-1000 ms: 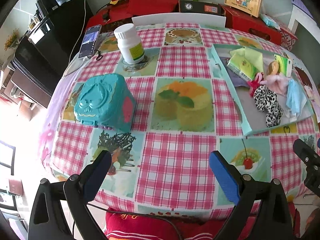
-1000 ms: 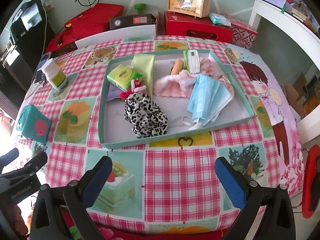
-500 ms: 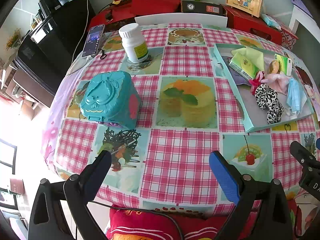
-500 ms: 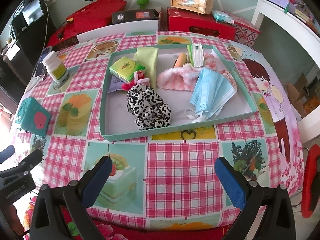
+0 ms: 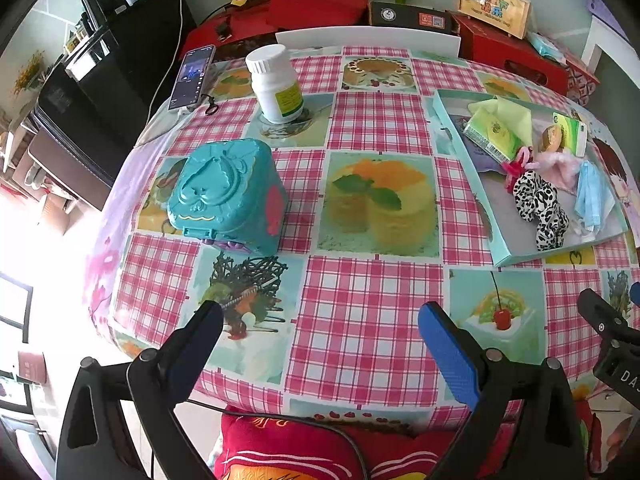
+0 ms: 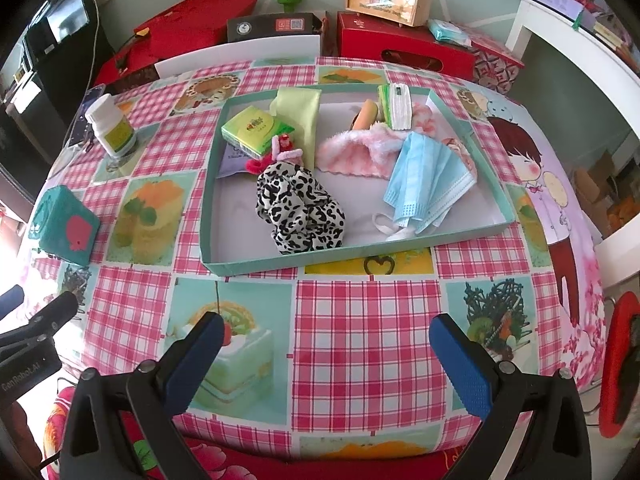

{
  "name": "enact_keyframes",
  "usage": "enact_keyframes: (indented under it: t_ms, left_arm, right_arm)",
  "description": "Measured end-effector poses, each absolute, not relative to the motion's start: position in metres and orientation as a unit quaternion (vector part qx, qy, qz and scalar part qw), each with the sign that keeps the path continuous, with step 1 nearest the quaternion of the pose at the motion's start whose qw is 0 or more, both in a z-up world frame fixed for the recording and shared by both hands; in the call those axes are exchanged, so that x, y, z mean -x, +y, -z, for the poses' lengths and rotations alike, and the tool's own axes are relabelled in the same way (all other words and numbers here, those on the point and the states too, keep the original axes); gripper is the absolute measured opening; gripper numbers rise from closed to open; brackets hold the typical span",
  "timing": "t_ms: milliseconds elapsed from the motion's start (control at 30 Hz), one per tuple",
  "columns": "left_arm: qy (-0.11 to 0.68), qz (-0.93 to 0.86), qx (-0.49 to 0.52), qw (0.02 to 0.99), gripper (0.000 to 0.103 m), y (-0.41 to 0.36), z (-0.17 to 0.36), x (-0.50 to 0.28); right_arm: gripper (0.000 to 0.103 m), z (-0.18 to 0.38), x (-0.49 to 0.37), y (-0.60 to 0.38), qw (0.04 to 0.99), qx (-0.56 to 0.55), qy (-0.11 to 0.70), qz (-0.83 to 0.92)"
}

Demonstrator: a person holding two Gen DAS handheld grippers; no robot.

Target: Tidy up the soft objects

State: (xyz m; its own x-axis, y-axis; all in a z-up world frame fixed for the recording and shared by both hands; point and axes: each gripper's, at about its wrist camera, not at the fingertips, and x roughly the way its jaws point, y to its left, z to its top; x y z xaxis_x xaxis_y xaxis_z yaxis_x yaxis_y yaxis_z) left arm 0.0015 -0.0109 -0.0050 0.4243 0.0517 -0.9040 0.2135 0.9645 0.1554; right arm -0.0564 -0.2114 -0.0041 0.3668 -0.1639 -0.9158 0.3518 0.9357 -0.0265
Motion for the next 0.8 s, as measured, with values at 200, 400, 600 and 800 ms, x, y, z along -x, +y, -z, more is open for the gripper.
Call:
enact_keyframes:
  t_ms: [200,400,600,800]
  left_arm:
    - [0.533,0.047,-0.123,0.835,0.098,-0.0101,0.0039,-0.001]
    - [0.532,0.046,-0.121,0.837,0.098,-0.0095,0.0016,-0.0005]
    - [0.532,0.046,-0.12,0.837,0.098,-0.0099,-0.0004,0.0]
    - [0.531,0.046,-0.12,0.837,0.098,-0.0099,-0.0008,0.0]
  right_arm:
    - [0.103,0.0029,0.0567,-0.2097,0.822,-0.084,0.541,0.157]
    - [0.103,0.0016,0.0572,-0.2091,0.823,-0.084,0.54,0.157]
    - [0.103,0.0007,0.0576,-0.209,0.822,-0.084,0.54,0.157]
    - [0.103,0.001,0.0575,-0.2088,0.822,-0.084,0.541,0.157]
